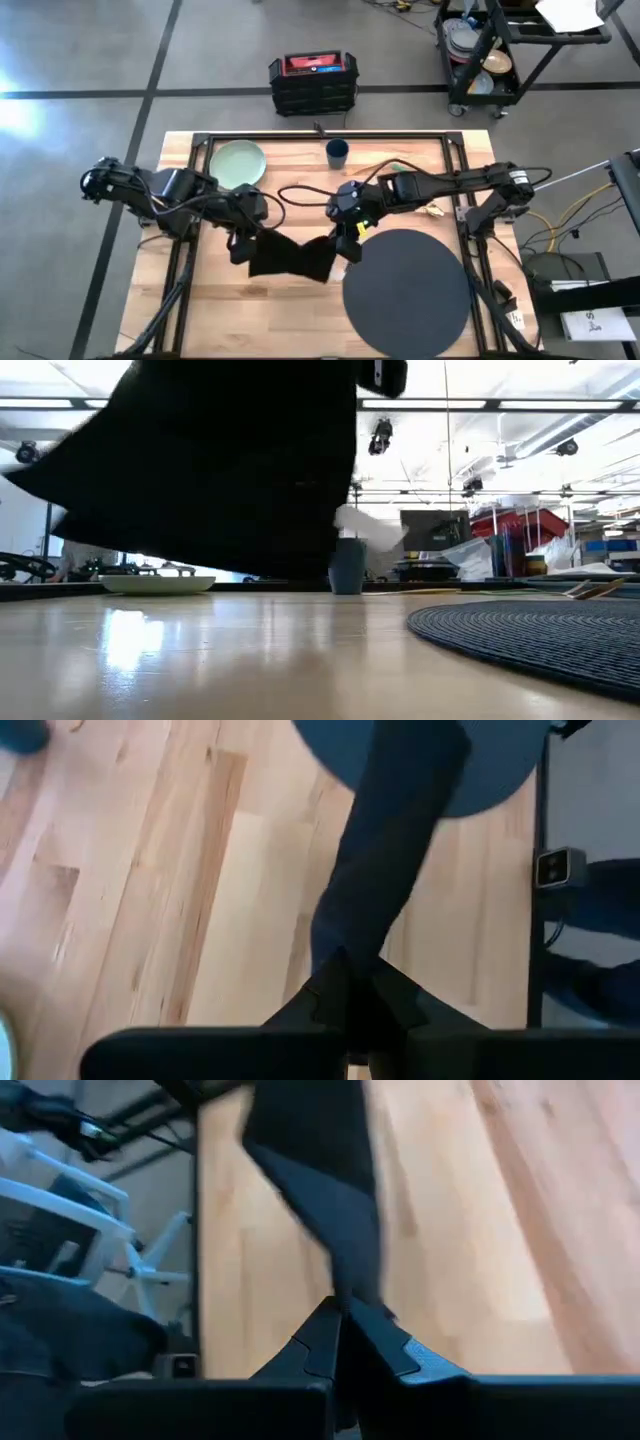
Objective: Set table place
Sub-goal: Fold the black table napkin
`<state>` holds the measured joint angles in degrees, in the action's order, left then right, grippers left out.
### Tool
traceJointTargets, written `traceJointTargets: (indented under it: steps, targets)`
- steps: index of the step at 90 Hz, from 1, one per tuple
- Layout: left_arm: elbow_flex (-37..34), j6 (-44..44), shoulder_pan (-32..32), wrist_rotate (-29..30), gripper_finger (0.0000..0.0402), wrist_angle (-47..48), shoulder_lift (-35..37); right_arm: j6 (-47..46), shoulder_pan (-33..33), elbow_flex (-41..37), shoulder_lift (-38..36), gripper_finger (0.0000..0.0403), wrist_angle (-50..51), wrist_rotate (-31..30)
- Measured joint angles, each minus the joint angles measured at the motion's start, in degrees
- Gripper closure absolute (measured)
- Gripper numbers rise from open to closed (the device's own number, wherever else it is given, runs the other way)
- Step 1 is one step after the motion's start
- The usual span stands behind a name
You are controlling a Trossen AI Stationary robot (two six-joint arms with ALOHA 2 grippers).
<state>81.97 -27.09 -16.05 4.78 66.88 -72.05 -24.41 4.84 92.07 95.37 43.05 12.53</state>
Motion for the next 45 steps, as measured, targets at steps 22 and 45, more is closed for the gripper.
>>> traceJointTargets:
  steps: [22,45]
  targets:
    - [-14.41,2.17,4.74,-0.17,0.0401,-3.29,-0.15,5.19,-3.64,-3.45,4.15,0.0403,-0.88,1.45]
    - [-30.17,6.45,11.03,8.18,0.0401,-16.04,-0.17,8.48,-9.52,-8.54,9.50,0.0403,-7.46,1.43]
